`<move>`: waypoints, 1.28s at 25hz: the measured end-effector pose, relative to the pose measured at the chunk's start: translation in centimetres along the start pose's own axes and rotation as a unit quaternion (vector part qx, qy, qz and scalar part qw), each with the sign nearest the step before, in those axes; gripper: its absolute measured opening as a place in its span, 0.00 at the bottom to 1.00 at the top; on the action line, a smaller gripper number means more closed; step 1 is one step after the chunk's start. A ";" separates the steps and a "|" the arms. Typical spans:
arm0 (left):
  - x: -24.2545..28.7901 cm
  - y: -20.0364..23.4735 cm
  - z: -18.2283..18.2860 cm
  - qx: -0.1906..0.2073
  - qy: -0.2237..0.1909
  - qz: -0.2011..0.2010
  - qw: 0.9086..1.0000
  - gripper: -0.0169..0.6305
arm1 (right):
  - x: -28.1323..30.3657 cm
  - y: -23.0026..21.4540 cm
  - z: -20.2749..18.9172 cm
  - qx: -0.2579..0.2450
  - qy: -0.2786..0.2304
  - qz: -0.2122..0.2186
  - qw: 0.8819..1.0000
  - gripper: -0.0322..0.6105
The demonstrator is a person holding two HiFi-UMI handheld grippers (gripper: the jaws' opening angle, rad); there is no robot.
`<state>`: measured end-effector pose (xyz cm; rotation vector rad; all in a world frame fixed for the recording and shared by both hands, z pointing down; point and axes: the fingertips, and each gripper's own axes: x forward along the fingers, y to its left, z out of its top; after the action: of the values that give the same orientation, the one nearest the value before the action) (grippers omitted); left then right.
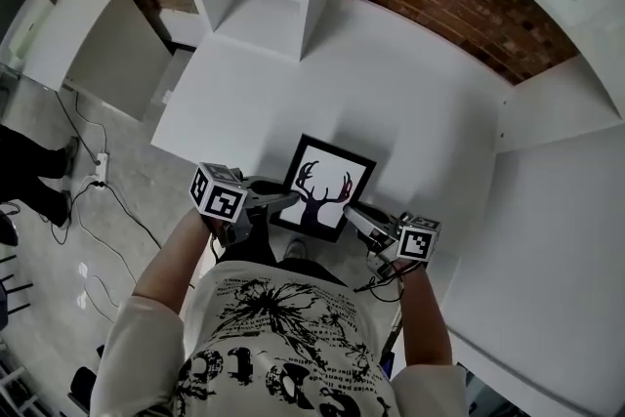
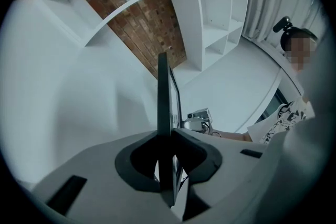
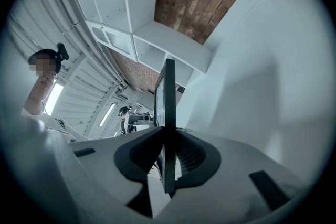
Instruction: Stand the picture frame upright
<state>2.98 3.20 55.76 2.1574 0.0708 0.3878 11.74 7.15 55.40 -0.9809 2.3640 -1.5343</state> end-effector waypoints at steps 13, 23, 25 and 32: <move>-11.4 6.3 13.6 0.066 0.020 -0.055 0.996 0.14 | 14.4 4.4 10.9 -0.053 -0.037 -0.011 0.998 0.17; -15.5 9.2 18.6 0.139 0.011 -0.056 0.989 0.15 | 20.1 5.2 14.8 -0.109 -0.049 -0.053 0.991 0.17; -15.5 10.2 19.9 0.148 0.012 -0.052 0.988 0.15 | 20.9 4.6 16.2 -0.122 -0.046 -0.062 0.989 0.17; -14.2 13.7 23.1 0.181 -0.002 -0.017 0.983 0.18 | 22.0 2.0 19.7 -0.150 -0.038 -0.097 0.983 0.17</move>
<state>-4.78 -25.76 50.98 2.5113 0.1894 0.3736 2.86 -20.41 49.23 -1.3446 2.5576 -1.1877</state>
